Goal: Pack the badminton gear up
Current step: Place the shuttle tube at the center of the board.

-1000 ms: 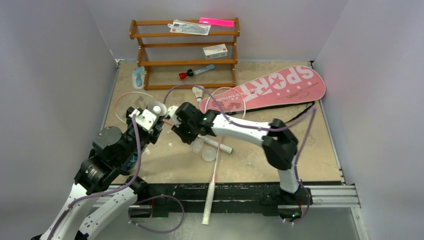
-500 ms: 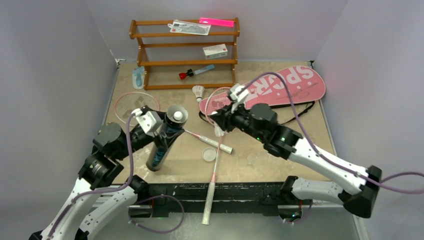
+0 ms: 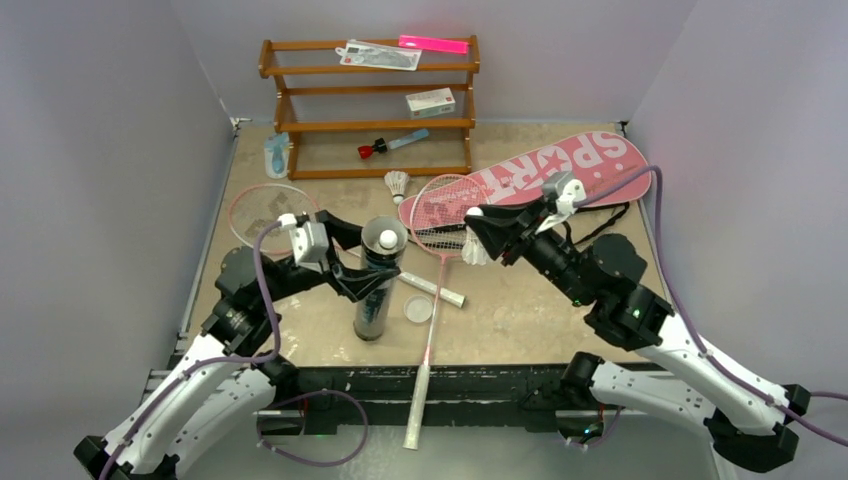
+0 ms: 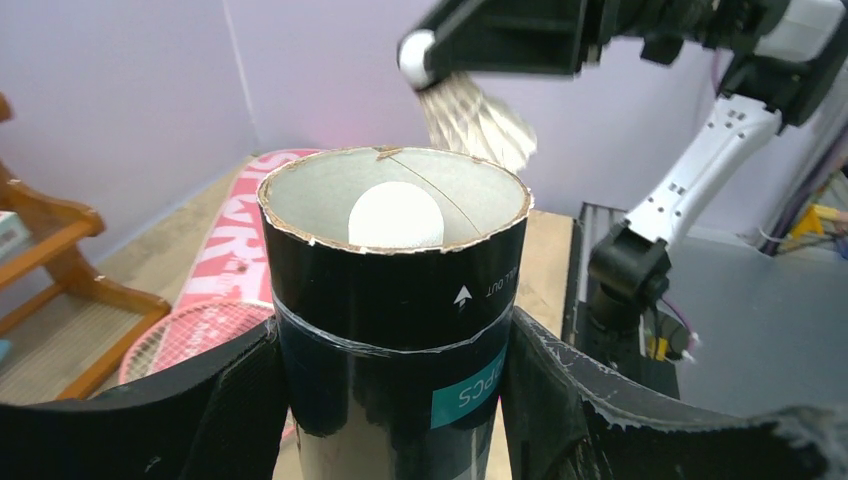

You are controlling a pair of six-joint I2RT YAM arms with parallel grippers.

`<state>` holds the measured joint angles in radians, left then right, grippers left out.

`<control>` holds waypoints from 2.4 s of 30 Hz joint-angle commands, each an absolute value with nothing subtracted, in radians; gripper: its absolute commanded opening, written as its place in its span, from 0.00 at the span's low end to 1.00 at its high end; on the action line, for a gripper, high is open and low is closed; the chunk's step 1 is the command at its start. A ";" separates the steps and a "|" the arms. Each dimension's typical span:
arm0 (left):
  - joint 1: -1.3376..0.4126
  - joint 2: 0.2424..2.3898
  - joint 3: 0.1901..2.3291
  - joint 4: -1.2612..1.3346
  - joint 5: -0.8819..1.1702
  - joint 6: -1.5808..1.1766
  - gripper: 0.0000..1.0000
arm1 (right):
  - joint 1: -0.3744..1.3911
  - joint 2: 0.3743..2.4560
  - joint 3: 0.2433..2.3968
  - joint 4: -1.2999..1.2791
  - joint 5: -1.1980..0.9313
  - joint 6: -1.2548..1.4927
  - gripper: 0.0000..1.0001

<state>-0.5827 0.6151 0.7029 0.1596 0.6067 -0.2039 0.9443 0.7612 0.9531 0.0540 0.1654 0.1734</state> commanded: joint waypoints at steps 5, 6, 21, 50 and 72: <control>-0.580 0.614 0.616 0.333 0.842 -0.126 0.42 | 0.947 0.782 1.008 0.300 0.044 0.220 0.24; -0.579 0.608 0.606 0.340 0.854 -0.119 0.42 | 0.948 0.799 1.018 0.334 0.013 0.226 0.24; -0.581 0.605 0.451 0.724 0.632 -0.375 0.49 | 0.948 1.009 1.195 0.556 -0.162 0.266 0.24; -0.580 0.852 0.296 1.354 0.552 -0.547 0.61 | 0.948 0.949 1.171 0.479 -0.131 0.231 0.24; -0.581 0.567 0.552 0.360 0.545 -0.334 0.82 | 0.949 1.163 1.290 0.597 -0.337 0.323 0.25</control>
